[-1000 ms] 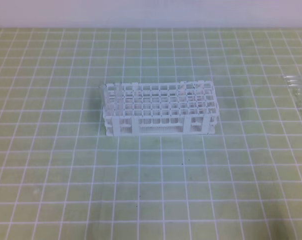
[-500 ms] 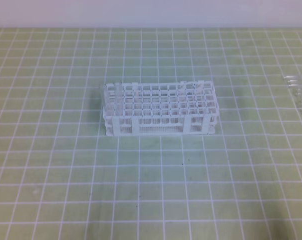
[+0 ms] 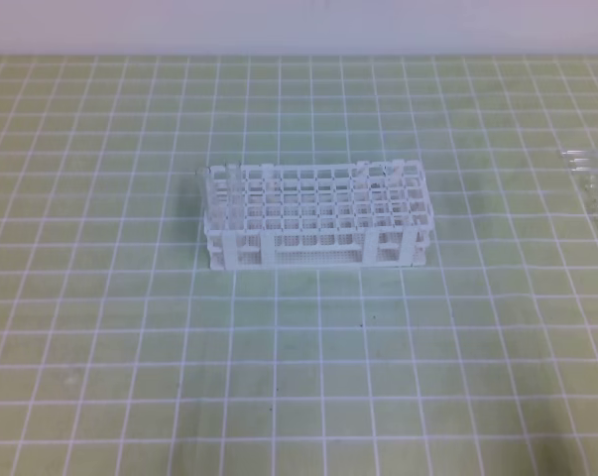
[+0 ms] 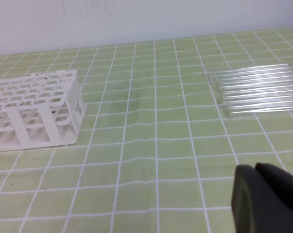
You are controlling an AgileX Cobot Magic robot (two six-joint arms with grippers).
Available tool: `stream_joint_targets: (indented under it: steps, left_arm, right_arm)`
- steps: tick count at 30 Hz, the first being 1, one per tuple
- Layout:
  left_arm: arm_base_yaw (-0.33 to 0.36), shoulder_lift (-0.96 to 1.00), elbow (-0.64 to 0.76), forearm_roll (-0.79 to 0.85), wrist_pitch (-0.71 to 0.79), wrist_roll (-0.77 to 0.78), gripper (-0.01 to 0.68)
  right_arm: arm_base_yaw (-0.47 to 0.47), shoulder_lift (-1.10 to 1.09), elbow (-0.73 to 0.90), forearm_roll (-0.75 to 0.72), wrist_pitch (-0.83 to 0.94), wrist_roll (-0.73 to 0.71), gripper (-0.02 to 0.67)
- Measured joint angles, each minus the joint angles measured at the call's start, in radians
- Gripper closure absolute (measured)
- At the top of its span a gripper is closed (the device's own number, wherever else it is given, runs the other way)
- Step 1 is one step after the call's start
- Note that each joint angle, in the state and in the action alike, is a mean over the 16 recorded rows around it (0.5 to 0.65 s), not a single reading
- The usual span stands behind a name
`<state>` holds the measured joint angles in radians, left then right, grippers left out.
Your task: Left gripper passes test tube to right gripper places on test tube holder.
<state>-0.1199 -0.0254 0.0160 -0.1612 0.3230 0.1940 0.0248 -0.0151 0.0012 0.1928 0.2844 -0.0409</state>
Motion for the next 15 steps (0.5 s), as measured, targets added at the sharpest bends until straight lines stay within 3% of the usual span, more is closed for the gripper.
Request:
stream_joint_targets:
  steps: [15]
  left_arm:
    - [0.0,0.007,-0.003,0.0,0.0,0.0,0.672]
  right_arm:
    - [0.0,0.0,0.0,0.0,0.0,0.0,0.664]
